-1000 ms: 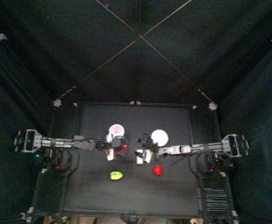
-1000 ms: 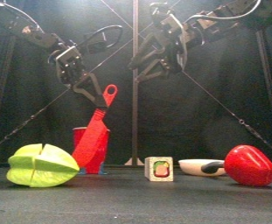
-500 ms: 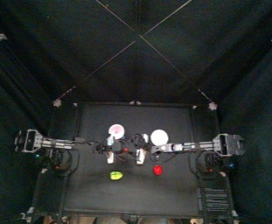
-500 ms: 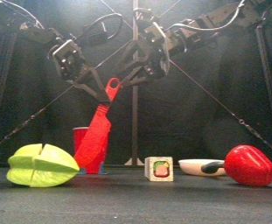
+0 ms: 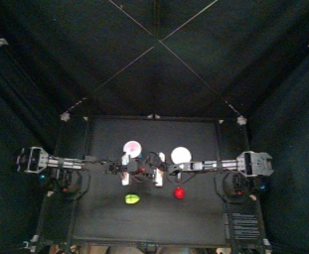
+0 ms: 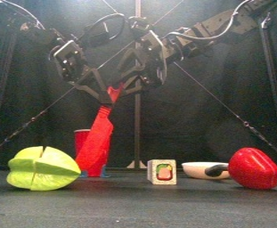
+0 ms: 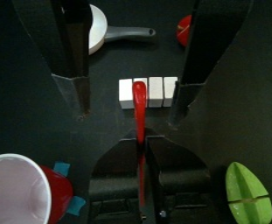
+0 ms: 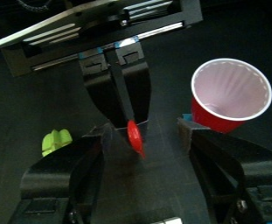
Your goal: Hand over knife
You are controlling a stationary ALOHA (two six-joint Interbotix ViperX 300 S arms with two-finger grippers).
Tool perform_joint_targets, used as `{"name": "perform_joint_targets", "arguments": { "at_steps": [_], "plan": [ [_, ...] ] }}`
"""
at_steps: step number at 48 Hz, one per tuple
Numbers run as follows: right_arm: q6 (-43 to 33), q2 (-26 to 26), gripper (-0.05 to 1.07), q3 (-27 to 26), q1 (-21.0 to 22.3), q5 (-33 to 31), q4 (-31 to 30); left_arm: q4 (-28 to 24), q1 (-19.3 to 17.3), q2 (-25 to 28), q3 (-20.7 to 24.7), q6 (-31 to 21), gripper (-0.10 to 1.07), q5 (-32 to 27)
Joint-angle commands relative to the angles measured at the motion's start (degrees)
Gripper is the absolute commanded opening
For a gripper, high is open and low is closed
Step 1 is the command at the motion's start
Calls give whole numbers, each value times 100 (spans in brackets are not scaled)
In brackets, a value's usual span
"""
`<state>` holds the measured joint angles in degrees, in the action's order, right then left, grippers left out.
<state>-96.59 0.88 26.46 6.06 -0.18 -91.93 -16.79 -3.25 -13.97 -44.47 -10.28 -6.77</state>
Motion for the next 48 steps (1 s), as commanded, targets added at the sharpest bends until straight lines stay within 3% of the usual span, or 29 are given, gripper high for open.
{"name": "perform_joint_targets", "arguments": {
  "at_steps": [1, 10, 28, 48],
  "plan": [
    [0, -105, 90, -132, 97, 9, 105, -9, 0, -18, 149, 0, 32, 44],
    [0, -26, 81, -132, 176, 149, 185, -18, -9, -9, 149, 0, 32, 62],
    [0, 53, 74, -193, 264, 264, 237, -35, -9, -9, 123, 0, 32, 79],
    [0, 35, 42, -176, 264, 272, 237, -44, -35, -18, 97, 0, 33, 229]
  ]
}}
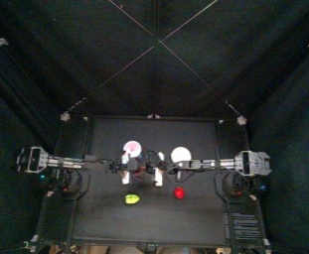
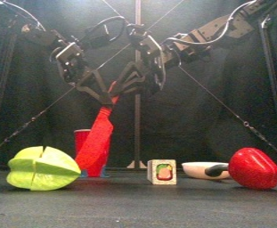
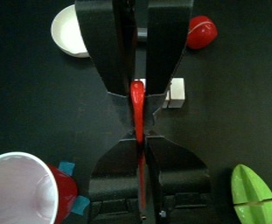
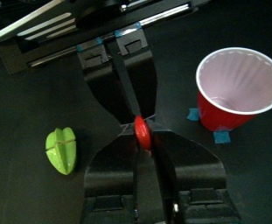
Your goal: Hand over knife
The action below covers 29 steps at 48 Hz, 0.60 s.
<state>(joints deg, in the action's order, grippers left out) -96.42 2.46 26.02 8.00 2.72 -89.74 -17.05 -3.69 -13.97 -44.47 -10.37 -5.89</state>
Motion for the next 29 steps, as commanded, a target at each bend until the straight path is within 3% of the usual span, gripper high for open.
{"name": "perform_joint_targets", "arguments": {
  "at_steps": [1, 9, 22, 29],
  "plan": [
    [-18, -132, 40, -132, 70, -26, 18, -26, 0, -18, 79, 9, 34, 176],
    [-26, -202, 30, -88, 70, -26, 18, -44, -79, -26, 35, 9, 43, 325],
    [-79, -369, 28, 26, 88, -44, 18, -123, -185, -149, -105, -9, 85, 686],
    [-35, -492, 28, 149, 88, -70, 132, -114, -290, -387, -343, -9, 95, 1011]
  ]
}}
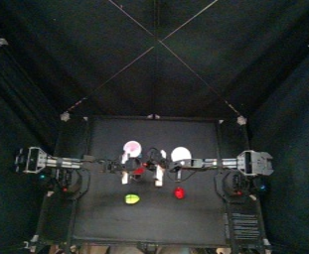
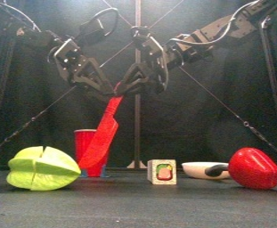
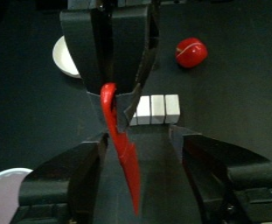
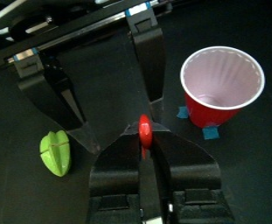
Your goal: Hand over knife
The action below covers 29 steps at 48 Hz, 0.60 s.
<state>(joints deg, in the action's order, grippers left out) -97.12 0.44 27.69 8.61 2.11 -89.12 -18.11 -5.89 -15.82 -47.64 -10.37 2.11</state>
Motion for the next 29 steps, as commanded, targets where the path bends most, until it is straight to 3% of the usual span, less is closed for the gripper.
{"name": "perform_joint_targets", "arguments": {
  "at_steps": [1, 12, 29],
  "plan": [
    [35, -308, 28, 0, 26, -18, 88, 0, -88, -237, -62, -18, 95, 255],
    [35, -563, 28, 185, 26, -97, 141, 167, -237, -703, -413, -9, 95, 677],
    [35, -958, 28, 387, 26, -167, 141, 202, -281, -773, -457, -9, 95, 861]
  ]
}}
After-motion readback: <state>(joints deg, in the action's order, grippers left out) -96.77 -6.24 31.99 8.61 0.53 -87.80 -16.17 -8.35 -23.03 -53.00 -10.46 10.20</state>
